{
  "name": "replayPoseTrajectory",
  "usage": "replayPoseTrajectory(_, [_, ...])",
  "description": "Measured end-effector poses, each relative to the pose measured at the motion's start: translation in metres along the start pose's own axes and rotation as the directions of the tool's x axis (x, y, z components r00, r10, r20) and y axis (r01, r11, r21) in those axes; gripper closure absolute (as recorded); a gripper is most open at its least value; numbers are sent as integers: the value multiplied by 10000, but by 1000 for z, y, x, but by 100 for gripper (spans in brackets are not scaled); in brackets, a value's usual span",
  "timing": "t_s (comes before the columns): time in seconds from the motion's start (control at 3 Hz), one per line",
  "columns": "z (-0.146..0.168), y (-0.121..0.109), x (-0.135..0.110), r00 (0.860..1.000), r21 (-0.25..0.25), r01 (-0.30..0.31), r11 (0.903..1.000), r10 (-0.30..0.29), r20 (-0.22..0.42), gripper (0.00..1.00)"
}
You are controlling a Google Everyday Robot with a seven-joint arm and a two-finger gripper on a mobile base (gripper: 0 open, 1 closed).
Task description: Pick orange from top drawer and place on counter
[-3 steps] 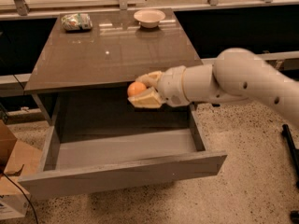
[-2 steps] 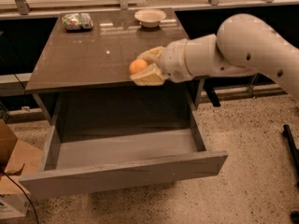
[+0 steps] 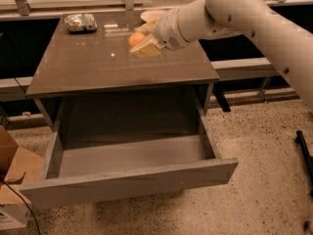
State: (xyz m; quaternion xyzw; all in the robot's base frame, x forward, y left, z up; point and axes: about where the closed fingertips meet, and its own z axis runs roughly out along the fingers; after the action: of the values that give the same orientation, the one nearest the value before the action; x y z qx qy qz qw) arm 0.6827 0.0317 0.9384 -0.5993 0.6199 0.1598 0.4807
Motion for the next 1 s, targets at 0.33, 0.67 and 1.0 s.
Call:
replayPoseTrajectory(0.33, [24, -25, 7, 9999, -194, -111, 9998, 113, 129, 100])
replayPoseTrajectory(0.67, [45, -35, 28, 9983, -476, -550, 9974, 559, 187, 98])
replayPoseTrajectory(1.0, [56, -28, 44, 9958, -750, -903, 9931, 911, 71, 75])
